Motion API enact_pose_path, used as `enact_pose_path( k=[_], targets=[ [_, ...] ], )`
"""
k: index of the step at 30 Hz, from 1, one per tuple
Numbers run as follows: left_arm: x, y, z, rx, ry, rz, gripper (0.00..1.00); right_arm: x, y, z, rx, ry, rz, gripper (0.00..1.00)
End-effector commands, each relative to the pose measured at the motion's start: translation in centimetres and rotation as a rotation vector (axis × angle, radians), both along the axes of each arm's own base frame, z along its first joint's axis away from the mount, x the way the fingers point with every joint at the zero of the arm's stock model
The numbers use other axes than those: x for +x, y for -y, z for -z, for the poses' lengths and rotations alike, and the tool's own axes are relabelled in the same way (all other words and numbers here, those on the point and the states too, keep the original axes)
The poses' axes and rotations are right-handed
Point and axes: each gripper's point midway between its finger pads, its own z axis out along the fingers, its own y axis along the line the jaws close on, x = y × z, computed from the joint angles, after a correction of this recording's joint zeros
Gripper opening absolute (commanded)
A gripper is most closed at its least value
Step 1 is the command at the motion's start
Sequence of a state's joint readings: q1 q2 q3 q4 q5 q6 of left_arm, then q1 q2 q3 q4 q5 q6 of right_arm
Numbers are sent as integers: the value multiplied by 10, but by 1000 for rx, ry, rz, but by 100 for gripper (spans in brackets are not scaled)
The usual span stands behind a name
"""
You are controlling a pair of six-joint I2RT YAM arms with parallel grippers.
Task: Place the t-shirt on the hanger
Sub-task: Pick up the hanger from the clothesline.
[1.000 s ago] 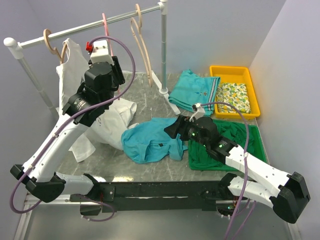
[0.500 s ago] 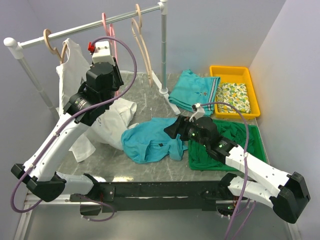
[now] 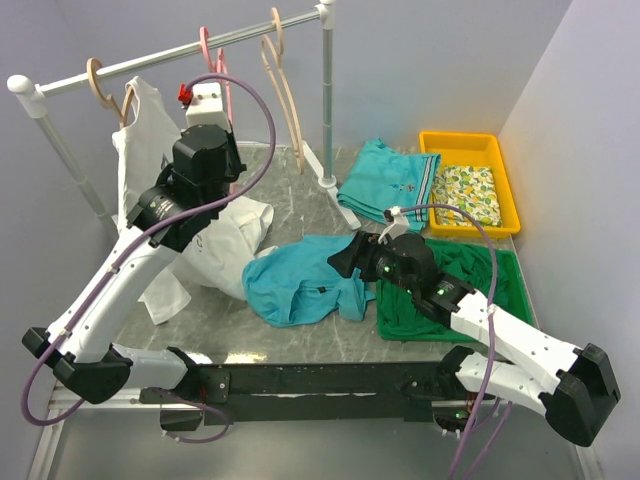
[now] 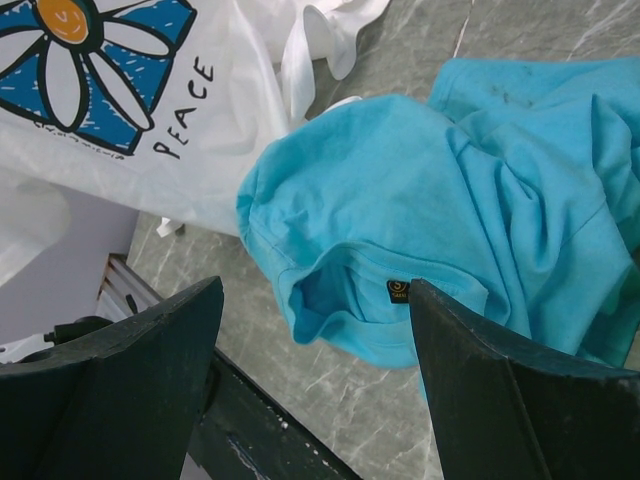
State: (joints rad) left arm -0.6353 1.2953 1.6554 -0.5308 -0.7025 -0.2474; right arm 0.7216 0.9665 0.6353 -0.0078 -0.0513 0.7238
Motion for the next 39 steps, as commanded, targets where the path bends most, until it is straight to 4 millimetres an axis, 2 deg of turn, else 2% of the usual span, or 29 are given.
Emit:
enact_pose_path(
  k=[1,7,10,15,21,29,39],
  targets=[
    [-7,-12,-27,24,60,-10,1,4,-4,-11,29,28,-8,83],
    [-30,-25,-62,2,184,30,1,6,-7,-14,38,34,-11,83],
    [-38,-29,-68,-7,218,40,1,6,-8,-14,43,36,-15,83],
    [-38,-24,-53,24,184,72,1,7,-12,-8,32,21,-28,83],
    [-51,-18,-40,18,170,157,1,8,-10,-10,28,33,-20,83],
    [-85,-22,-21,25,167,268,1,12,1,0,-29,24,28,83],
    [-127,-33,25,40,115,368,1,5,16,24,-141,0,91,79]
  ],
)
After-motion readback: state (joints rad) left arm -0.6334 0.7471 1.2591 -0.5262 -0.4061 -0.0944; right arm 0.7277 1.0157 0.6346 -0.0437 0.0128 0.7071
